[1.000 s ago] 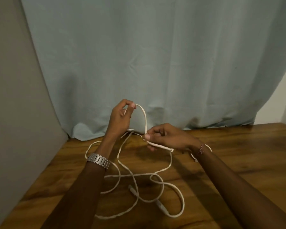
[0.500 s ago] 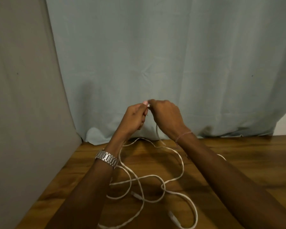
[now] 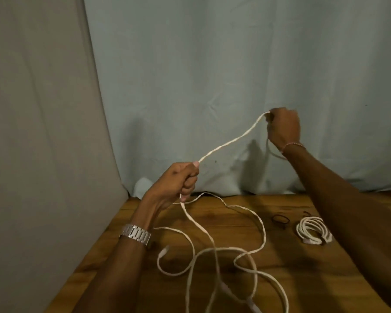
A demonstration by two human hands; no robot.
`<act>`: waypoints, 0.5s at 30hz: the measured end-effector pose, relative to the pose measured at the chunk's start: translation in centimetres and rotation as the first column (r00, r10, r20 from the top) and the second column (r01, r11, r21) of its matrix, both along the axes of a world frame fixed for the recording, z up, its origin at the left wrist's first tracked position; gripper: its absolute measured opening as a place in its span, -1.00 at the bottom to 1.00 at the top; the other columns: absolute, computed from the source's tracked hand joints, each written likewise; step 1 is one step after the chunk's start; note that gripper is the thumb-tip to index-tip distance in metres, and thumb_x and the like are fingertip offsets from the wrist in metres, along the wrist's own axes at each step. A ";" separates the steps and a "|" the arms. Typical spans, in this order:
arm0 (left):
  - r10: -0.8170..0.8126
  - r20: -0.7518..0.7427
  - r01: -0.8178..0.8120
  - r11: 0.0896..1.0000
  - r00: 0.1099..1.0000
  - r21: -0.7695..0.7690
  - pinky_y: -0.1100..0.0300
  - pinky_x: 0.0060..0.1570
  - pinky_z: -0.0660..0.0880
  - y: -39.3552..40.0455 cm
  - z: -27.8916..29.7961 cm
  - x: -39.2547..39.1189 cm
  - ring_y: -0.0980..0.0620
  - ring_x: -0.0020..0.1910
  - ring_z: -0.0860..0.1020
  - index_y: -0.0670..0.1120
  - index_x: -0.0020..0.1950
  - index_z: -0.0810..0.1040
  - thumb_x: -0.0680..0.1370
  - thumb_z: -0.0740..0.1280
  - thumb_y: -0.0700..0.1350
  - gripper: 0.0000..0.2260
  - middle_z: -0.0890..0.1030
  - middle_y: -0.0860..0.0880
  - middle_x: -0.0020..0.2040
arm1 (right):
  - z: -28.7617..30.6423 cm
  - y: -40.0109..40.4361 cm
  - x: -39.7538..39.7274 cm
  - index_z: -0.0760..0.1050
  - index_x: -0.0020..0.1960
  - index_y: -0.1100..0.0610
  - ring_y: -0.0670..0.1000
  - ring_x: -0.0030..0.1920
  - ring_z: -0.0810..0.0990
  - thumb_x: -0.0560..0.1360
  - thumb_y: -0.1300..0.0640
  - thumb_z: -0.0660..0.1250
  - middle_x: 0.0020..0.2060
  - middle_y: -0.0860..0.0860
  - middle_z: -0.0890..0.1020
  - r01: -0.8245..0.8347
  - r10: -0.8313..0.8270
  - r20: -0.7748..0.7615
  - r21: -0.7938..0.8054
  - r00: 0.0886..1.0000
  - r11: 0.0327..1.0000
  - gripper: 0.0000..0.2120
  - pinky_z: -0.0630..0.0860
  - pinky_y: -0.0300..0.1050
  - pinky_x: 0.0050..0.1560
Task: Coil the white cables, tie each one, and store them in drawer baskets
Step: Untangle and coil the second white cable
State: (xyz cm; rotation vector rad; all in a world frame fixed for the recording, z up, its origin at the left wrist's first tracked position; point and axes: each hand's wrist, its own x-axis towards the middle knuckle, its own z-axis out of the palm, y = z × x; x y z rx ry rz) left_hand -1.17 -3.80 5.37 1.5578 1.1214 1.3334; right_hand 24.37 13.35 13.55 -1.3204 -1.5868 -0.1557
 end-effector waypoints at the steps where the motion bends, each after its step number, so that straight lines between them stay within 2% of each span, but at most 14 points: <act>1: -0.013 0.080 0.013 1.000 0.997 -0.002 0.30 -0.59 0.21 0.1 0.0 0.2 0.10 -0.56 0.18 -0.02 -0.30 0.34 0.71 0.15 -0.02 -0.63 0.22 0.01 -0.45 | -0.2 -0.3 -0.3 0.62 0.17 0.23 0.36 0.11 0.57 0.61 0.23 0.24 0.05 0.31 0.66 -0.019 0.024 0.102 -0.055 0.994 0.998 -0.76 0.52 0.10 0.09; 2: -0.019 0.139 0.018 1.000 0.990 0.005 0.32 -0.60 0.17 0.3 0.2 0.7 0.11 -0.57 0.17 -0.03 -0.28 0.33 0.72 0.13 -0.04 -0.64 0.21 0.01 -0.45 | -0.5 -1.1 -1.1 0.57 0.23 0.21 0.37 0.14 0.56 0.61 0.16 0.27 0.09 0.31 0.64 -0.017 0.039 0.193 -0.112 0.980 0.994 -0.75 0.52 0.13 0.12; 3: -0.016 0.173 0.013 1.000 0.985 0.017 0.33 -0.59 0.12 0.6 0.6 1.2 0.12 -0.58 0.16 -0.04 -0.27 0.32 0.72 0.12 -0.04 -0.65 0.19 0.00 -0.45 | -1.0 -1.7 -2.0 0.47 0.36 0.18 0.36 0.19 0.54 0.60 0.09 0.32 0.17 0.30 0.60 -0.014 0.057 0.261 -0.165 0.964 0.986 -0.64 0.50 0.17 0.17; 5: 0.011 0.198 -0.017 0.999 0.980 0.032 0.33 -0.57 0.05 1.3 1.3 2.2 0.13 -0.58 0.13 -0.04 -0.26 0.30 0.72 0.11 -0.05 -0.65 0.17 0.01 -0.46 | -1.9 -3.6 -3.8 0.04 0.61 0.23 0.34 0.34 0.44 0.50 0.01 0.49 0.40 0.28 0.44 0.016 0.068 0.371 -0.218 0.926 0.976 -0.11 0.41 0.23 0.30; 6: 0.029 0.203 -0.037 0.999 0.979 0.038 0.34 -0.56 0.04 1.7 1.5 2.5 0.13 -0.58 0.13 -0.04 -0.27 0.30 0.72 0.11 -0.05 -0.65 0.18 0.01 -0.47 | -2.2 -5.0 -4.3 -0.12 0.62 0.27 0.33 0.40 0.39 0.41 -0.01 0.57 0.46 0.28 0.35 0.048 0.045 0.404 -0.218 0.914 0.975 0.11 0.39 0.24 0.35; 7: 0.049 0.206 -0.058 0.997 0.977 0.041 0.35 -0.56 0.05 2.1 1.7 2.5 0.13 -0.58 0.13 -0.04 -0.28 0.30 0.72 0.11 -0.05 -0.65 0.18 0.02 -0.47 | -2.1 -6.7 -4.4 -0.12 0.62 0.30 0.32 0.41 0.39 0.35 -0.03 0.62 0.46 0.29 0.35 0.086 0.024 0.447 -0.223 0.894 0.971 0.19 0.40 0.22 0.35; 8: 0.070 0.213 -0.081 0.996 0.975 0.043 0.36 -0.56 0.06 2.3 1.8 2.4 0.13 -0.58 0.14 -0.03 -0.29 0.30 0.72 0.12 -0.06 -0.64 0.19 0.02 -0.47 | -1.6 -8.3 -4.2 0.05 0.59 0.30 0.28 0.35 0.46 0.32 -0.07 0.64 0.39 0.27 0.43 0.118 0.046 0.519 -0.279 0.853 0.953 0.12 0.45 0.17 0.30; 9: 0.093 0.221 -0.106 0.993 0.971 0.046 0.35 -0.56 0.07 2.5 1.9 2.2 0.12 -0.58 0.14 -0.03 -0.29 0.30 0.72 0.13 -0.06 -0.63 0.20 0.02 -0.47 | -0.9 -9.9 -4.0 0.31 0.47 0.28 0.21 0.21 0.57 0.32 -0.10 0.63 0.23 0.20 0.56 0.128 0.150 0.594 -0.399 0.790 0.908 -0.09 0.53 0.09 0.18; 10: 0.115 0.227 -0.129 0.990 0.967 0.049 0.35 -0.56 0.08 2.6 2.0 2.0 0.12 -0.57 0.15 -0.04 -0.29 0.31 0.72 0.13 -0.06 -0.63 0.21 0.02 -0.48 | -0.2 -11.3 -3.7 0.51 0.25 0.27 0.12 0.02 0.63 0.33 -0.13 0.61 0.02 0.11 0.63 0.117 0.328 0.618 -0.568 0.715 0.815 -0.32 0.58 -0.02 0.02; 11: 0.130 0.230 -0.145 0.988 0.964 0.048 0.34 -0.56 0.09 2.6 2.1 1.9 0.11 -0.57 0.16 -0.04 -0.29 0.31 0.72 0.13 -0.07 -0.63 0.22 0.02 -0.48 | 0.2 -12.8 -3.5 0.58 0.09 0.27 0.04 -0.13 0.65 0.36 -0.14 0.59 -0.14 0.05 0.64 0.102 0.501 0.572 -0.718 0.650 0.688 -0.45 0.60 -0.11 -0.11; 12: 0.137 0.230 -0.152 0.987 0.963 0.048 0.33 -0.55 0.09 2.6 2.2 1.7 0.11 -0.57 0.16 -0.04 -0.29 0.31 0.72 0.13 -0.07 -0.64 0.23 0.02 -0.48 | 0.4 -13.9 -3.3 0.61 0.04 0.27 -0.01 -0.20 0.67 0.40 -0.16 0.55 -0.21 0.02 0.67 0.071 0.628 0.499 -0.813 0.597 0.578 -0.49 0.62 -0.16 -0.16; 13: 0.139 0.225 -0.154 0.987 0.964 0.051 0.33 -0.55 0.08 2.6 2.3 1.7 0.11 -0.57 0.16 -0.05 -0.28 0.31 0.72 0.13 -0.07 -0.64 0.23 0.02 -0.48 | 0.4 -14.5 -3.1 0.65 0.05 0.26 -0.05 -0.22 0.70 0.43 -0.19 0.50 -0.21 0.01 0.70 0.007 0.705 0.428 -0.857 0.566 0.514 -0.50 0.64 -0.19 -0.17; 14: 0.142 0.212 -0.156 0.986 0.967 0.053 0.32 -0.54 0.08 2.7 2.4 1.7 0.11 -0.56 0.16 -0.05 -0.28 0.32 0.72 0.13 -0.08 -0.65 0.23 0.01 -0.47 | 0.3 -15.0 -3.1 0.67 0.06 0.23 -0.07 -0.23 0.72 0.46 -0.21 0.47 -0.20 0.01 0.73 -0.067 0.730 0.387 -0.860 0.564 0.507 -0.51 0.66 -0.19 -0.15; 15: 0.146 0.195 -0.159 0.986 0.970 0.055 0.31 -0.54 0.09 2.7 2.4 1.8 0.10 -0.55 0.17 -0.05 -0.27 0.32 0.72 0.13 -0.07 -0.65 0.23 0.01 -0.47 | 0.1 -15.4 -3.3 0.69 0.04 0.21 -0.07 -0.23 0.73 0.46 -0.21 0.46 -0.20 0.00 0.75 -0.143 0.717 0.378 -0.823 0.586 0.550 -0.53 0.67 -0.16 -0.11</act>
